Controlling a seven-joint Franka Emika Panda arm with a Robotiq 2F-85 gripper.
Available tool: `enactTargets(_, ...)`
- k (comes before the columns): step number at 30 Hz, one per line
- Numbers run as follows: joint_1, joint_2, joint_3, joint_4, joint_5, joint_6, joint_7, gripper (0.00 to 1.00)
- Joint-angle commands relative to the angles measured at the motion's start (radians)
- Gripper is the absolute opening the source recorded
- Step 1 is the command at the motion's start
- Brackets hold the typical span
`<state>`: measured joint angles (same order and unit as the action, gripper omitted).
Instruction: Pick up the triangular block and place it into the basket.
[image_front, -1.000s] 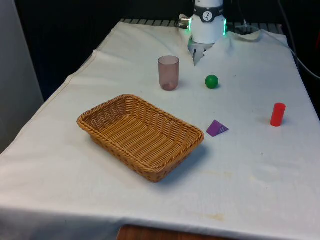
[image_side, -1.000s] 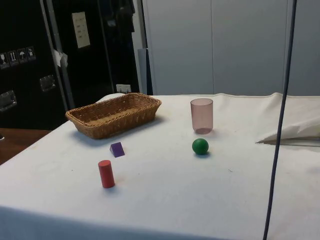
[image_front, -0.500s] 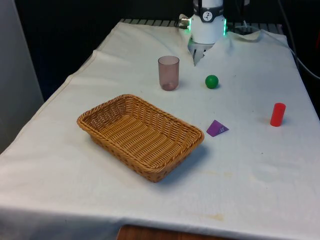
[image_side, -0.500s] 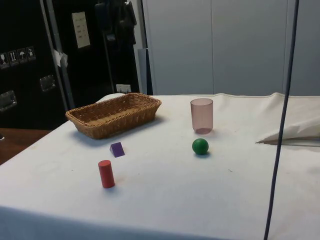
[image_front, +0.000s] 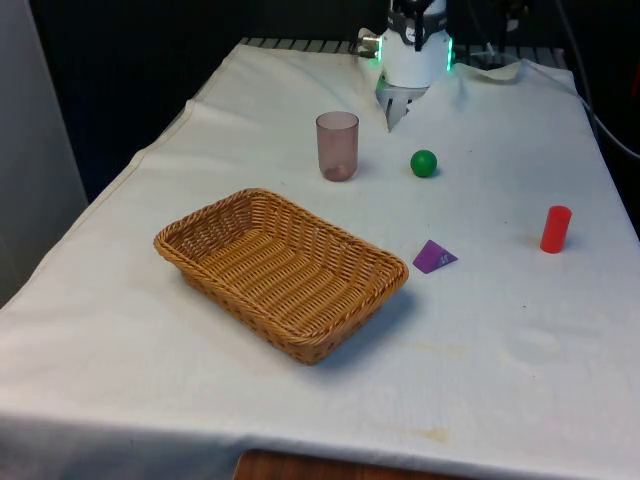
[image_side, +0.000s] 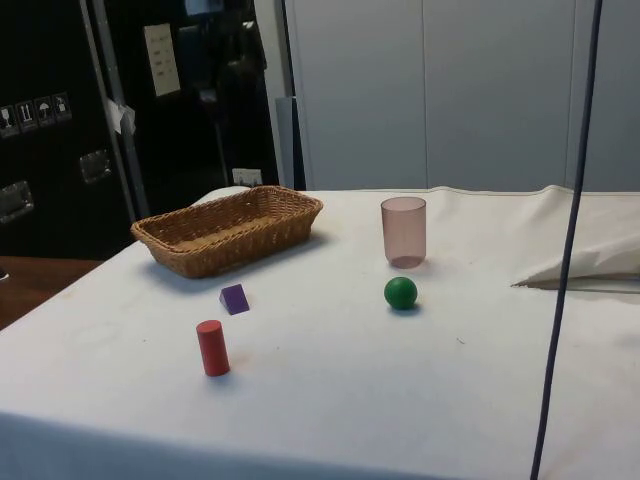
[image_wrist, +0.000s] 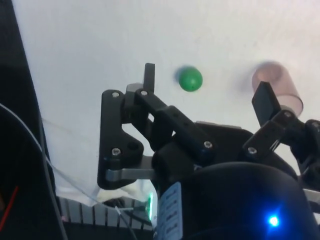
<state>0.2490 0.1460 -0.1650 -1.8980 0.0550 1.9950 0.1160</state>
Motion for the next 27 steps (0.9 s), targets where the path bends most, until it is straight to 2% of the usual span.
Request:
enactTargets(1,0.005,0.004,0.006,-0.009,0.001,0.028,0.013,1.0)
enactTargets(7,0.007,0.02,0.034,-0.033,-0.001,0.091,0.047,1.0)
enactTargets(9,0.003,0.022,0.039,-0.031,0.0,0.084,0.044,1.0)
enactTargets(11,0.006,0.034,0.046,-0.042,-0.003,0.121,0.067,1.0)
enactTargets(16,0.004,0.058,0.049,-0.054,-0.002,0.161,0.095,1.0)
enactTargets(17,0.003,0.057,0.05,-0.051,-0.001,0.15,0.088,1.0)
enactTargets(24,0.004,0.114,0.049,-0.053,-0.003,0.227,0.137,1.0)
enactTargets(25,0.003,0.099,0.05,-0.055,-0.001,0.203,0.125,1.0)
enactTargets(27,0.004,0.122,0.048,-0.051,-0.004,0.236,0.14,1.0)
